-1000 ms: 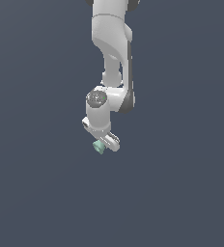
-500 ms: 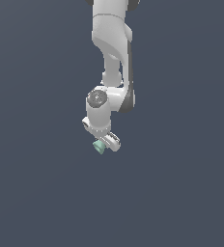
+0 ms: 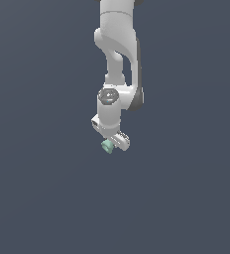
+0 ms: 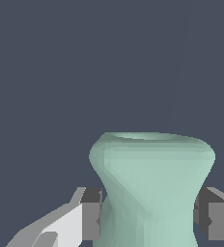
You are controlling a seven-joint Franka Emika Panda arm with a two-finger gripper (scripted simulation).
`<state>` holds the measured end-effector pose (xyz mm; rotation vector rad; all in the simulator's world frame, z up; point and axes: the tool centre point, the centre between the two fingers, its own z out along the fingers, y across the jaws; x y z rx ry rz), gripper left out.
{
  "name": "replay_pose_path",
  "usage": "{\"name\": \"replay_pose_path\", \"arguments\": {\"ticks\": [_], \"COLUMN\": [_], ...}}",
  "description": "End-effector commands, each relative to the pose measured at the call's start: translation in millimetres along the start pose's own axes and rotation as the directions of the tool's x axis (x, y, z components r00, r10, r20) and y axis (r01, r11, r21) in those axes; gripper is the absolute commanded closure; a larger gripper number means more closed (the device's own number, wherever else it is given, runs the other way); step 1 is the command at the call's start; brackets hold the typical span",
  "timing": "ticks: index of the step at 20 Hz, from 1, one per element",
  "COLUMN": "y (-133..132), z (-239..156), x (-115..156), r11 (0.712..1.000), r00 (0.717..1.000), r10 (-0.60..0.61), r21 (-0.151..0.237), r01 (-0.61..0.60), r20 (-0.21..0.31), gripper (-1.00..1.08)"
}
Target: Pick up the object and move it to a goal position.
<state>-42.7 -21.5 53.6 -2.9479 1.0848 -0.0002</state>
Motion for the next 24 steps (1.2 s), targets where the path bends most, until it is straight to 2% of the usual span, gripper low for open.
{"name": "replay_pose_path", "arguments": {"ticks": [1, 8, 14, 19, 24], "y": [-3, -12, -19, -23, -24], "z": [-1, -2, -3, -4, -4], "x": [-17, -80, -120, -138, -138], "r11": [1.000, 1.000, 1.000, 1.000, 1.000], "r00": [1.000, 1.000, 1.000, 1.000, 1.000], "r10": [-0.001, -0.001, -0.001, -0.001, 0.000], "r21": [0.000, 0.000, 0.000, 0.000, -0.001], "r01": [0.001, 0.001, 0.001, 0.001, 0.000], "r20": [0.000, 0.000, 0.000, 0.000, 0.000], "gripper": [1.08, 1.08, 1.08, 1.08, 1.08]}}
